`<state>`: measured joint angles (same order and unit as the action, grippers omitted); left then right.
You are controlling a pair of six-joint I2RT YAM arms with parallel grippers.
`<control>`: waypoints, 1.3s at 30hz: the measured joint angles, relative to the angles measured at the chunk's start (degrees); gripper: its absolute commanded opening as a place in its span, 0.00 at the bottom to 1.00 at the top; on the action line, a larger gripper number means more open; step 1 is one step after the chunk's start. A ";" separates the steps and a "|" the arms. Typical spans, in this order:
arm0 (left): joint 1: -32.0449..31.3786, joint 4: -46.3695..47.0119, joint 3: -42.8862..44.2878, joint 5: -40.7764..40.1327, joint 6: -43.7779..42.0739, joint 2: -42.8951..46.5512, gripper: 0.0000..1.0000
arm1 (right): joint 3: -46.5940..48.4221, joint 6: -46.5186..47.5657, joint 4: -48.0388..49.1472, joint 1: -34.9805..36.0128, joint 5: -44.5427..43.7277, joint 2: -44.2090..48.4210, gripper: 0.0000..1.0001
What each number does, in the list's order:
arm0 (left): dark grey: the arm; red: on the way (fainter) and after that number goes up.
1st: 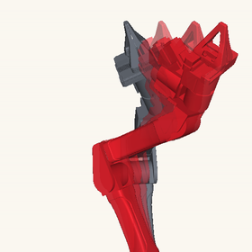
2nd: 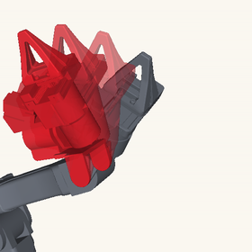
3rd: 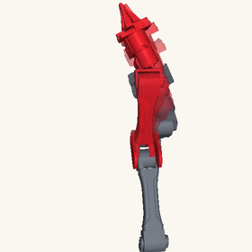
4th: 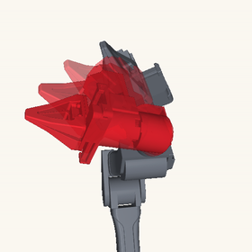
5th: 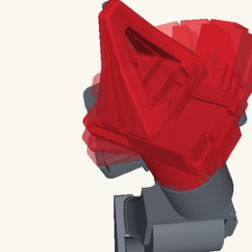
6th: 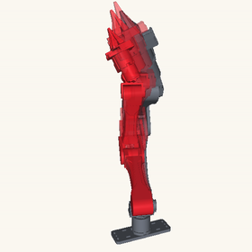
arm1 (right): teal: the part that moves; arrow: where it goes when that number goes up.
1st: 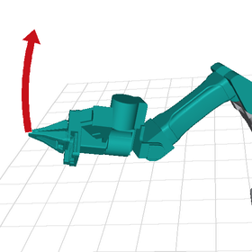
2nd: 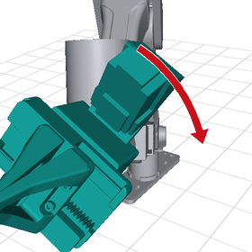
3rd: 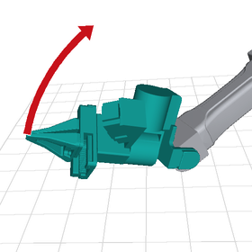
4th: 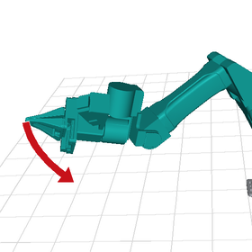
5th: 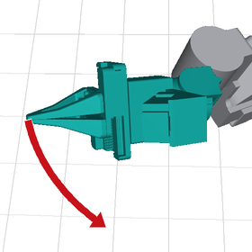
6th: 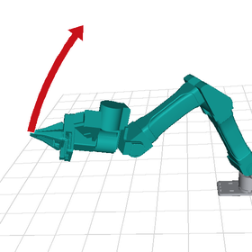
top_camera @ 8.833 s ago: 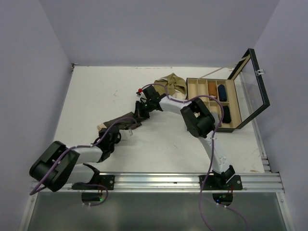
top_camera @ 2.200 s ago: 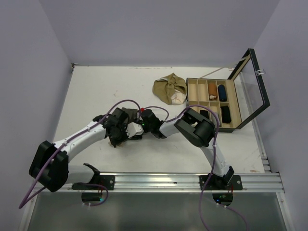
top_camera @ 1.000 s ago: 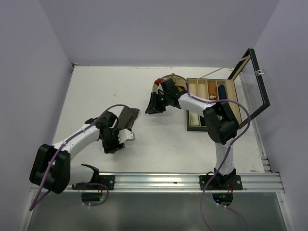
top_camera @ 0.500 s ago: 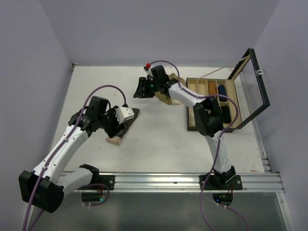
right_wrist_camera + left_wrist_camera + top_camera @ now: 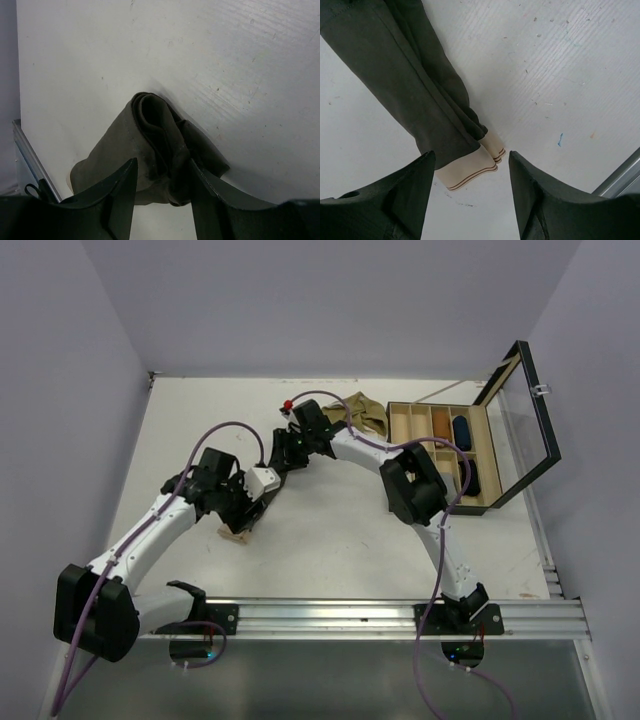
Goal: Roll the underwear
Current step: Fold the underwear
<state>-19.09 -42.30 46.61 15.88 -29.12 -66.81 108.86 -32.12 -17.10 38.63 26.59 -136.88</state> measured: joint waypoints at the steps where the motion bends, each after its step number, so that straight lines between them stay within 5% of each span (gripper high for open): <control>1: 0.00 0.20 -0.37 -0.15 0.02 0.00 0.66 | 0.00 0.02 -0.09 0.09 -0.02 -0.02 0.48; 6: 0.00 2.10 -0.76 -2.38 0.15 0.02 0.76 | 0.07 0.46 -0.11 0.15 -0.59 0.00 0.51; 7: 0.00 2.78 -0.76 -3.37 0.37 0.07 0.80 | -0.04 0.79 -0.09 0.15 -0.98 0.07 0.52; 8: 0.00 3.54 -0.76 -4.52 0.83 0.15 0.97 | -0.37 1.25 -0.04 0.15 -1.84 0.31 0.52; 10: 0.02 5.11 -0.76 -6.56 1.68 0.24 1.00 | -1.57 2.49 -0.15 0.15 -3.41 1.33 0.53; 24: -0.15 11.74 1.57 -15.32 8.37 -9.55 1.00 | 1.70 1.53 -1.33 0.15 -1.11 3.65 0.48; 39: -0.17 14.36 2.56 -15.98 10.08 -12.22 1.00 | 3.04 -0.31 -1.86 0.20 -0.79 -1.64 0.47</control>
<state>-19.27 -27.94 49.17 -0.10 -19.05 -79.02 111.90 -32.42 -18.96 38.83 25.80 -138.52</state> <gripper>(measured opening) 0.997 0.483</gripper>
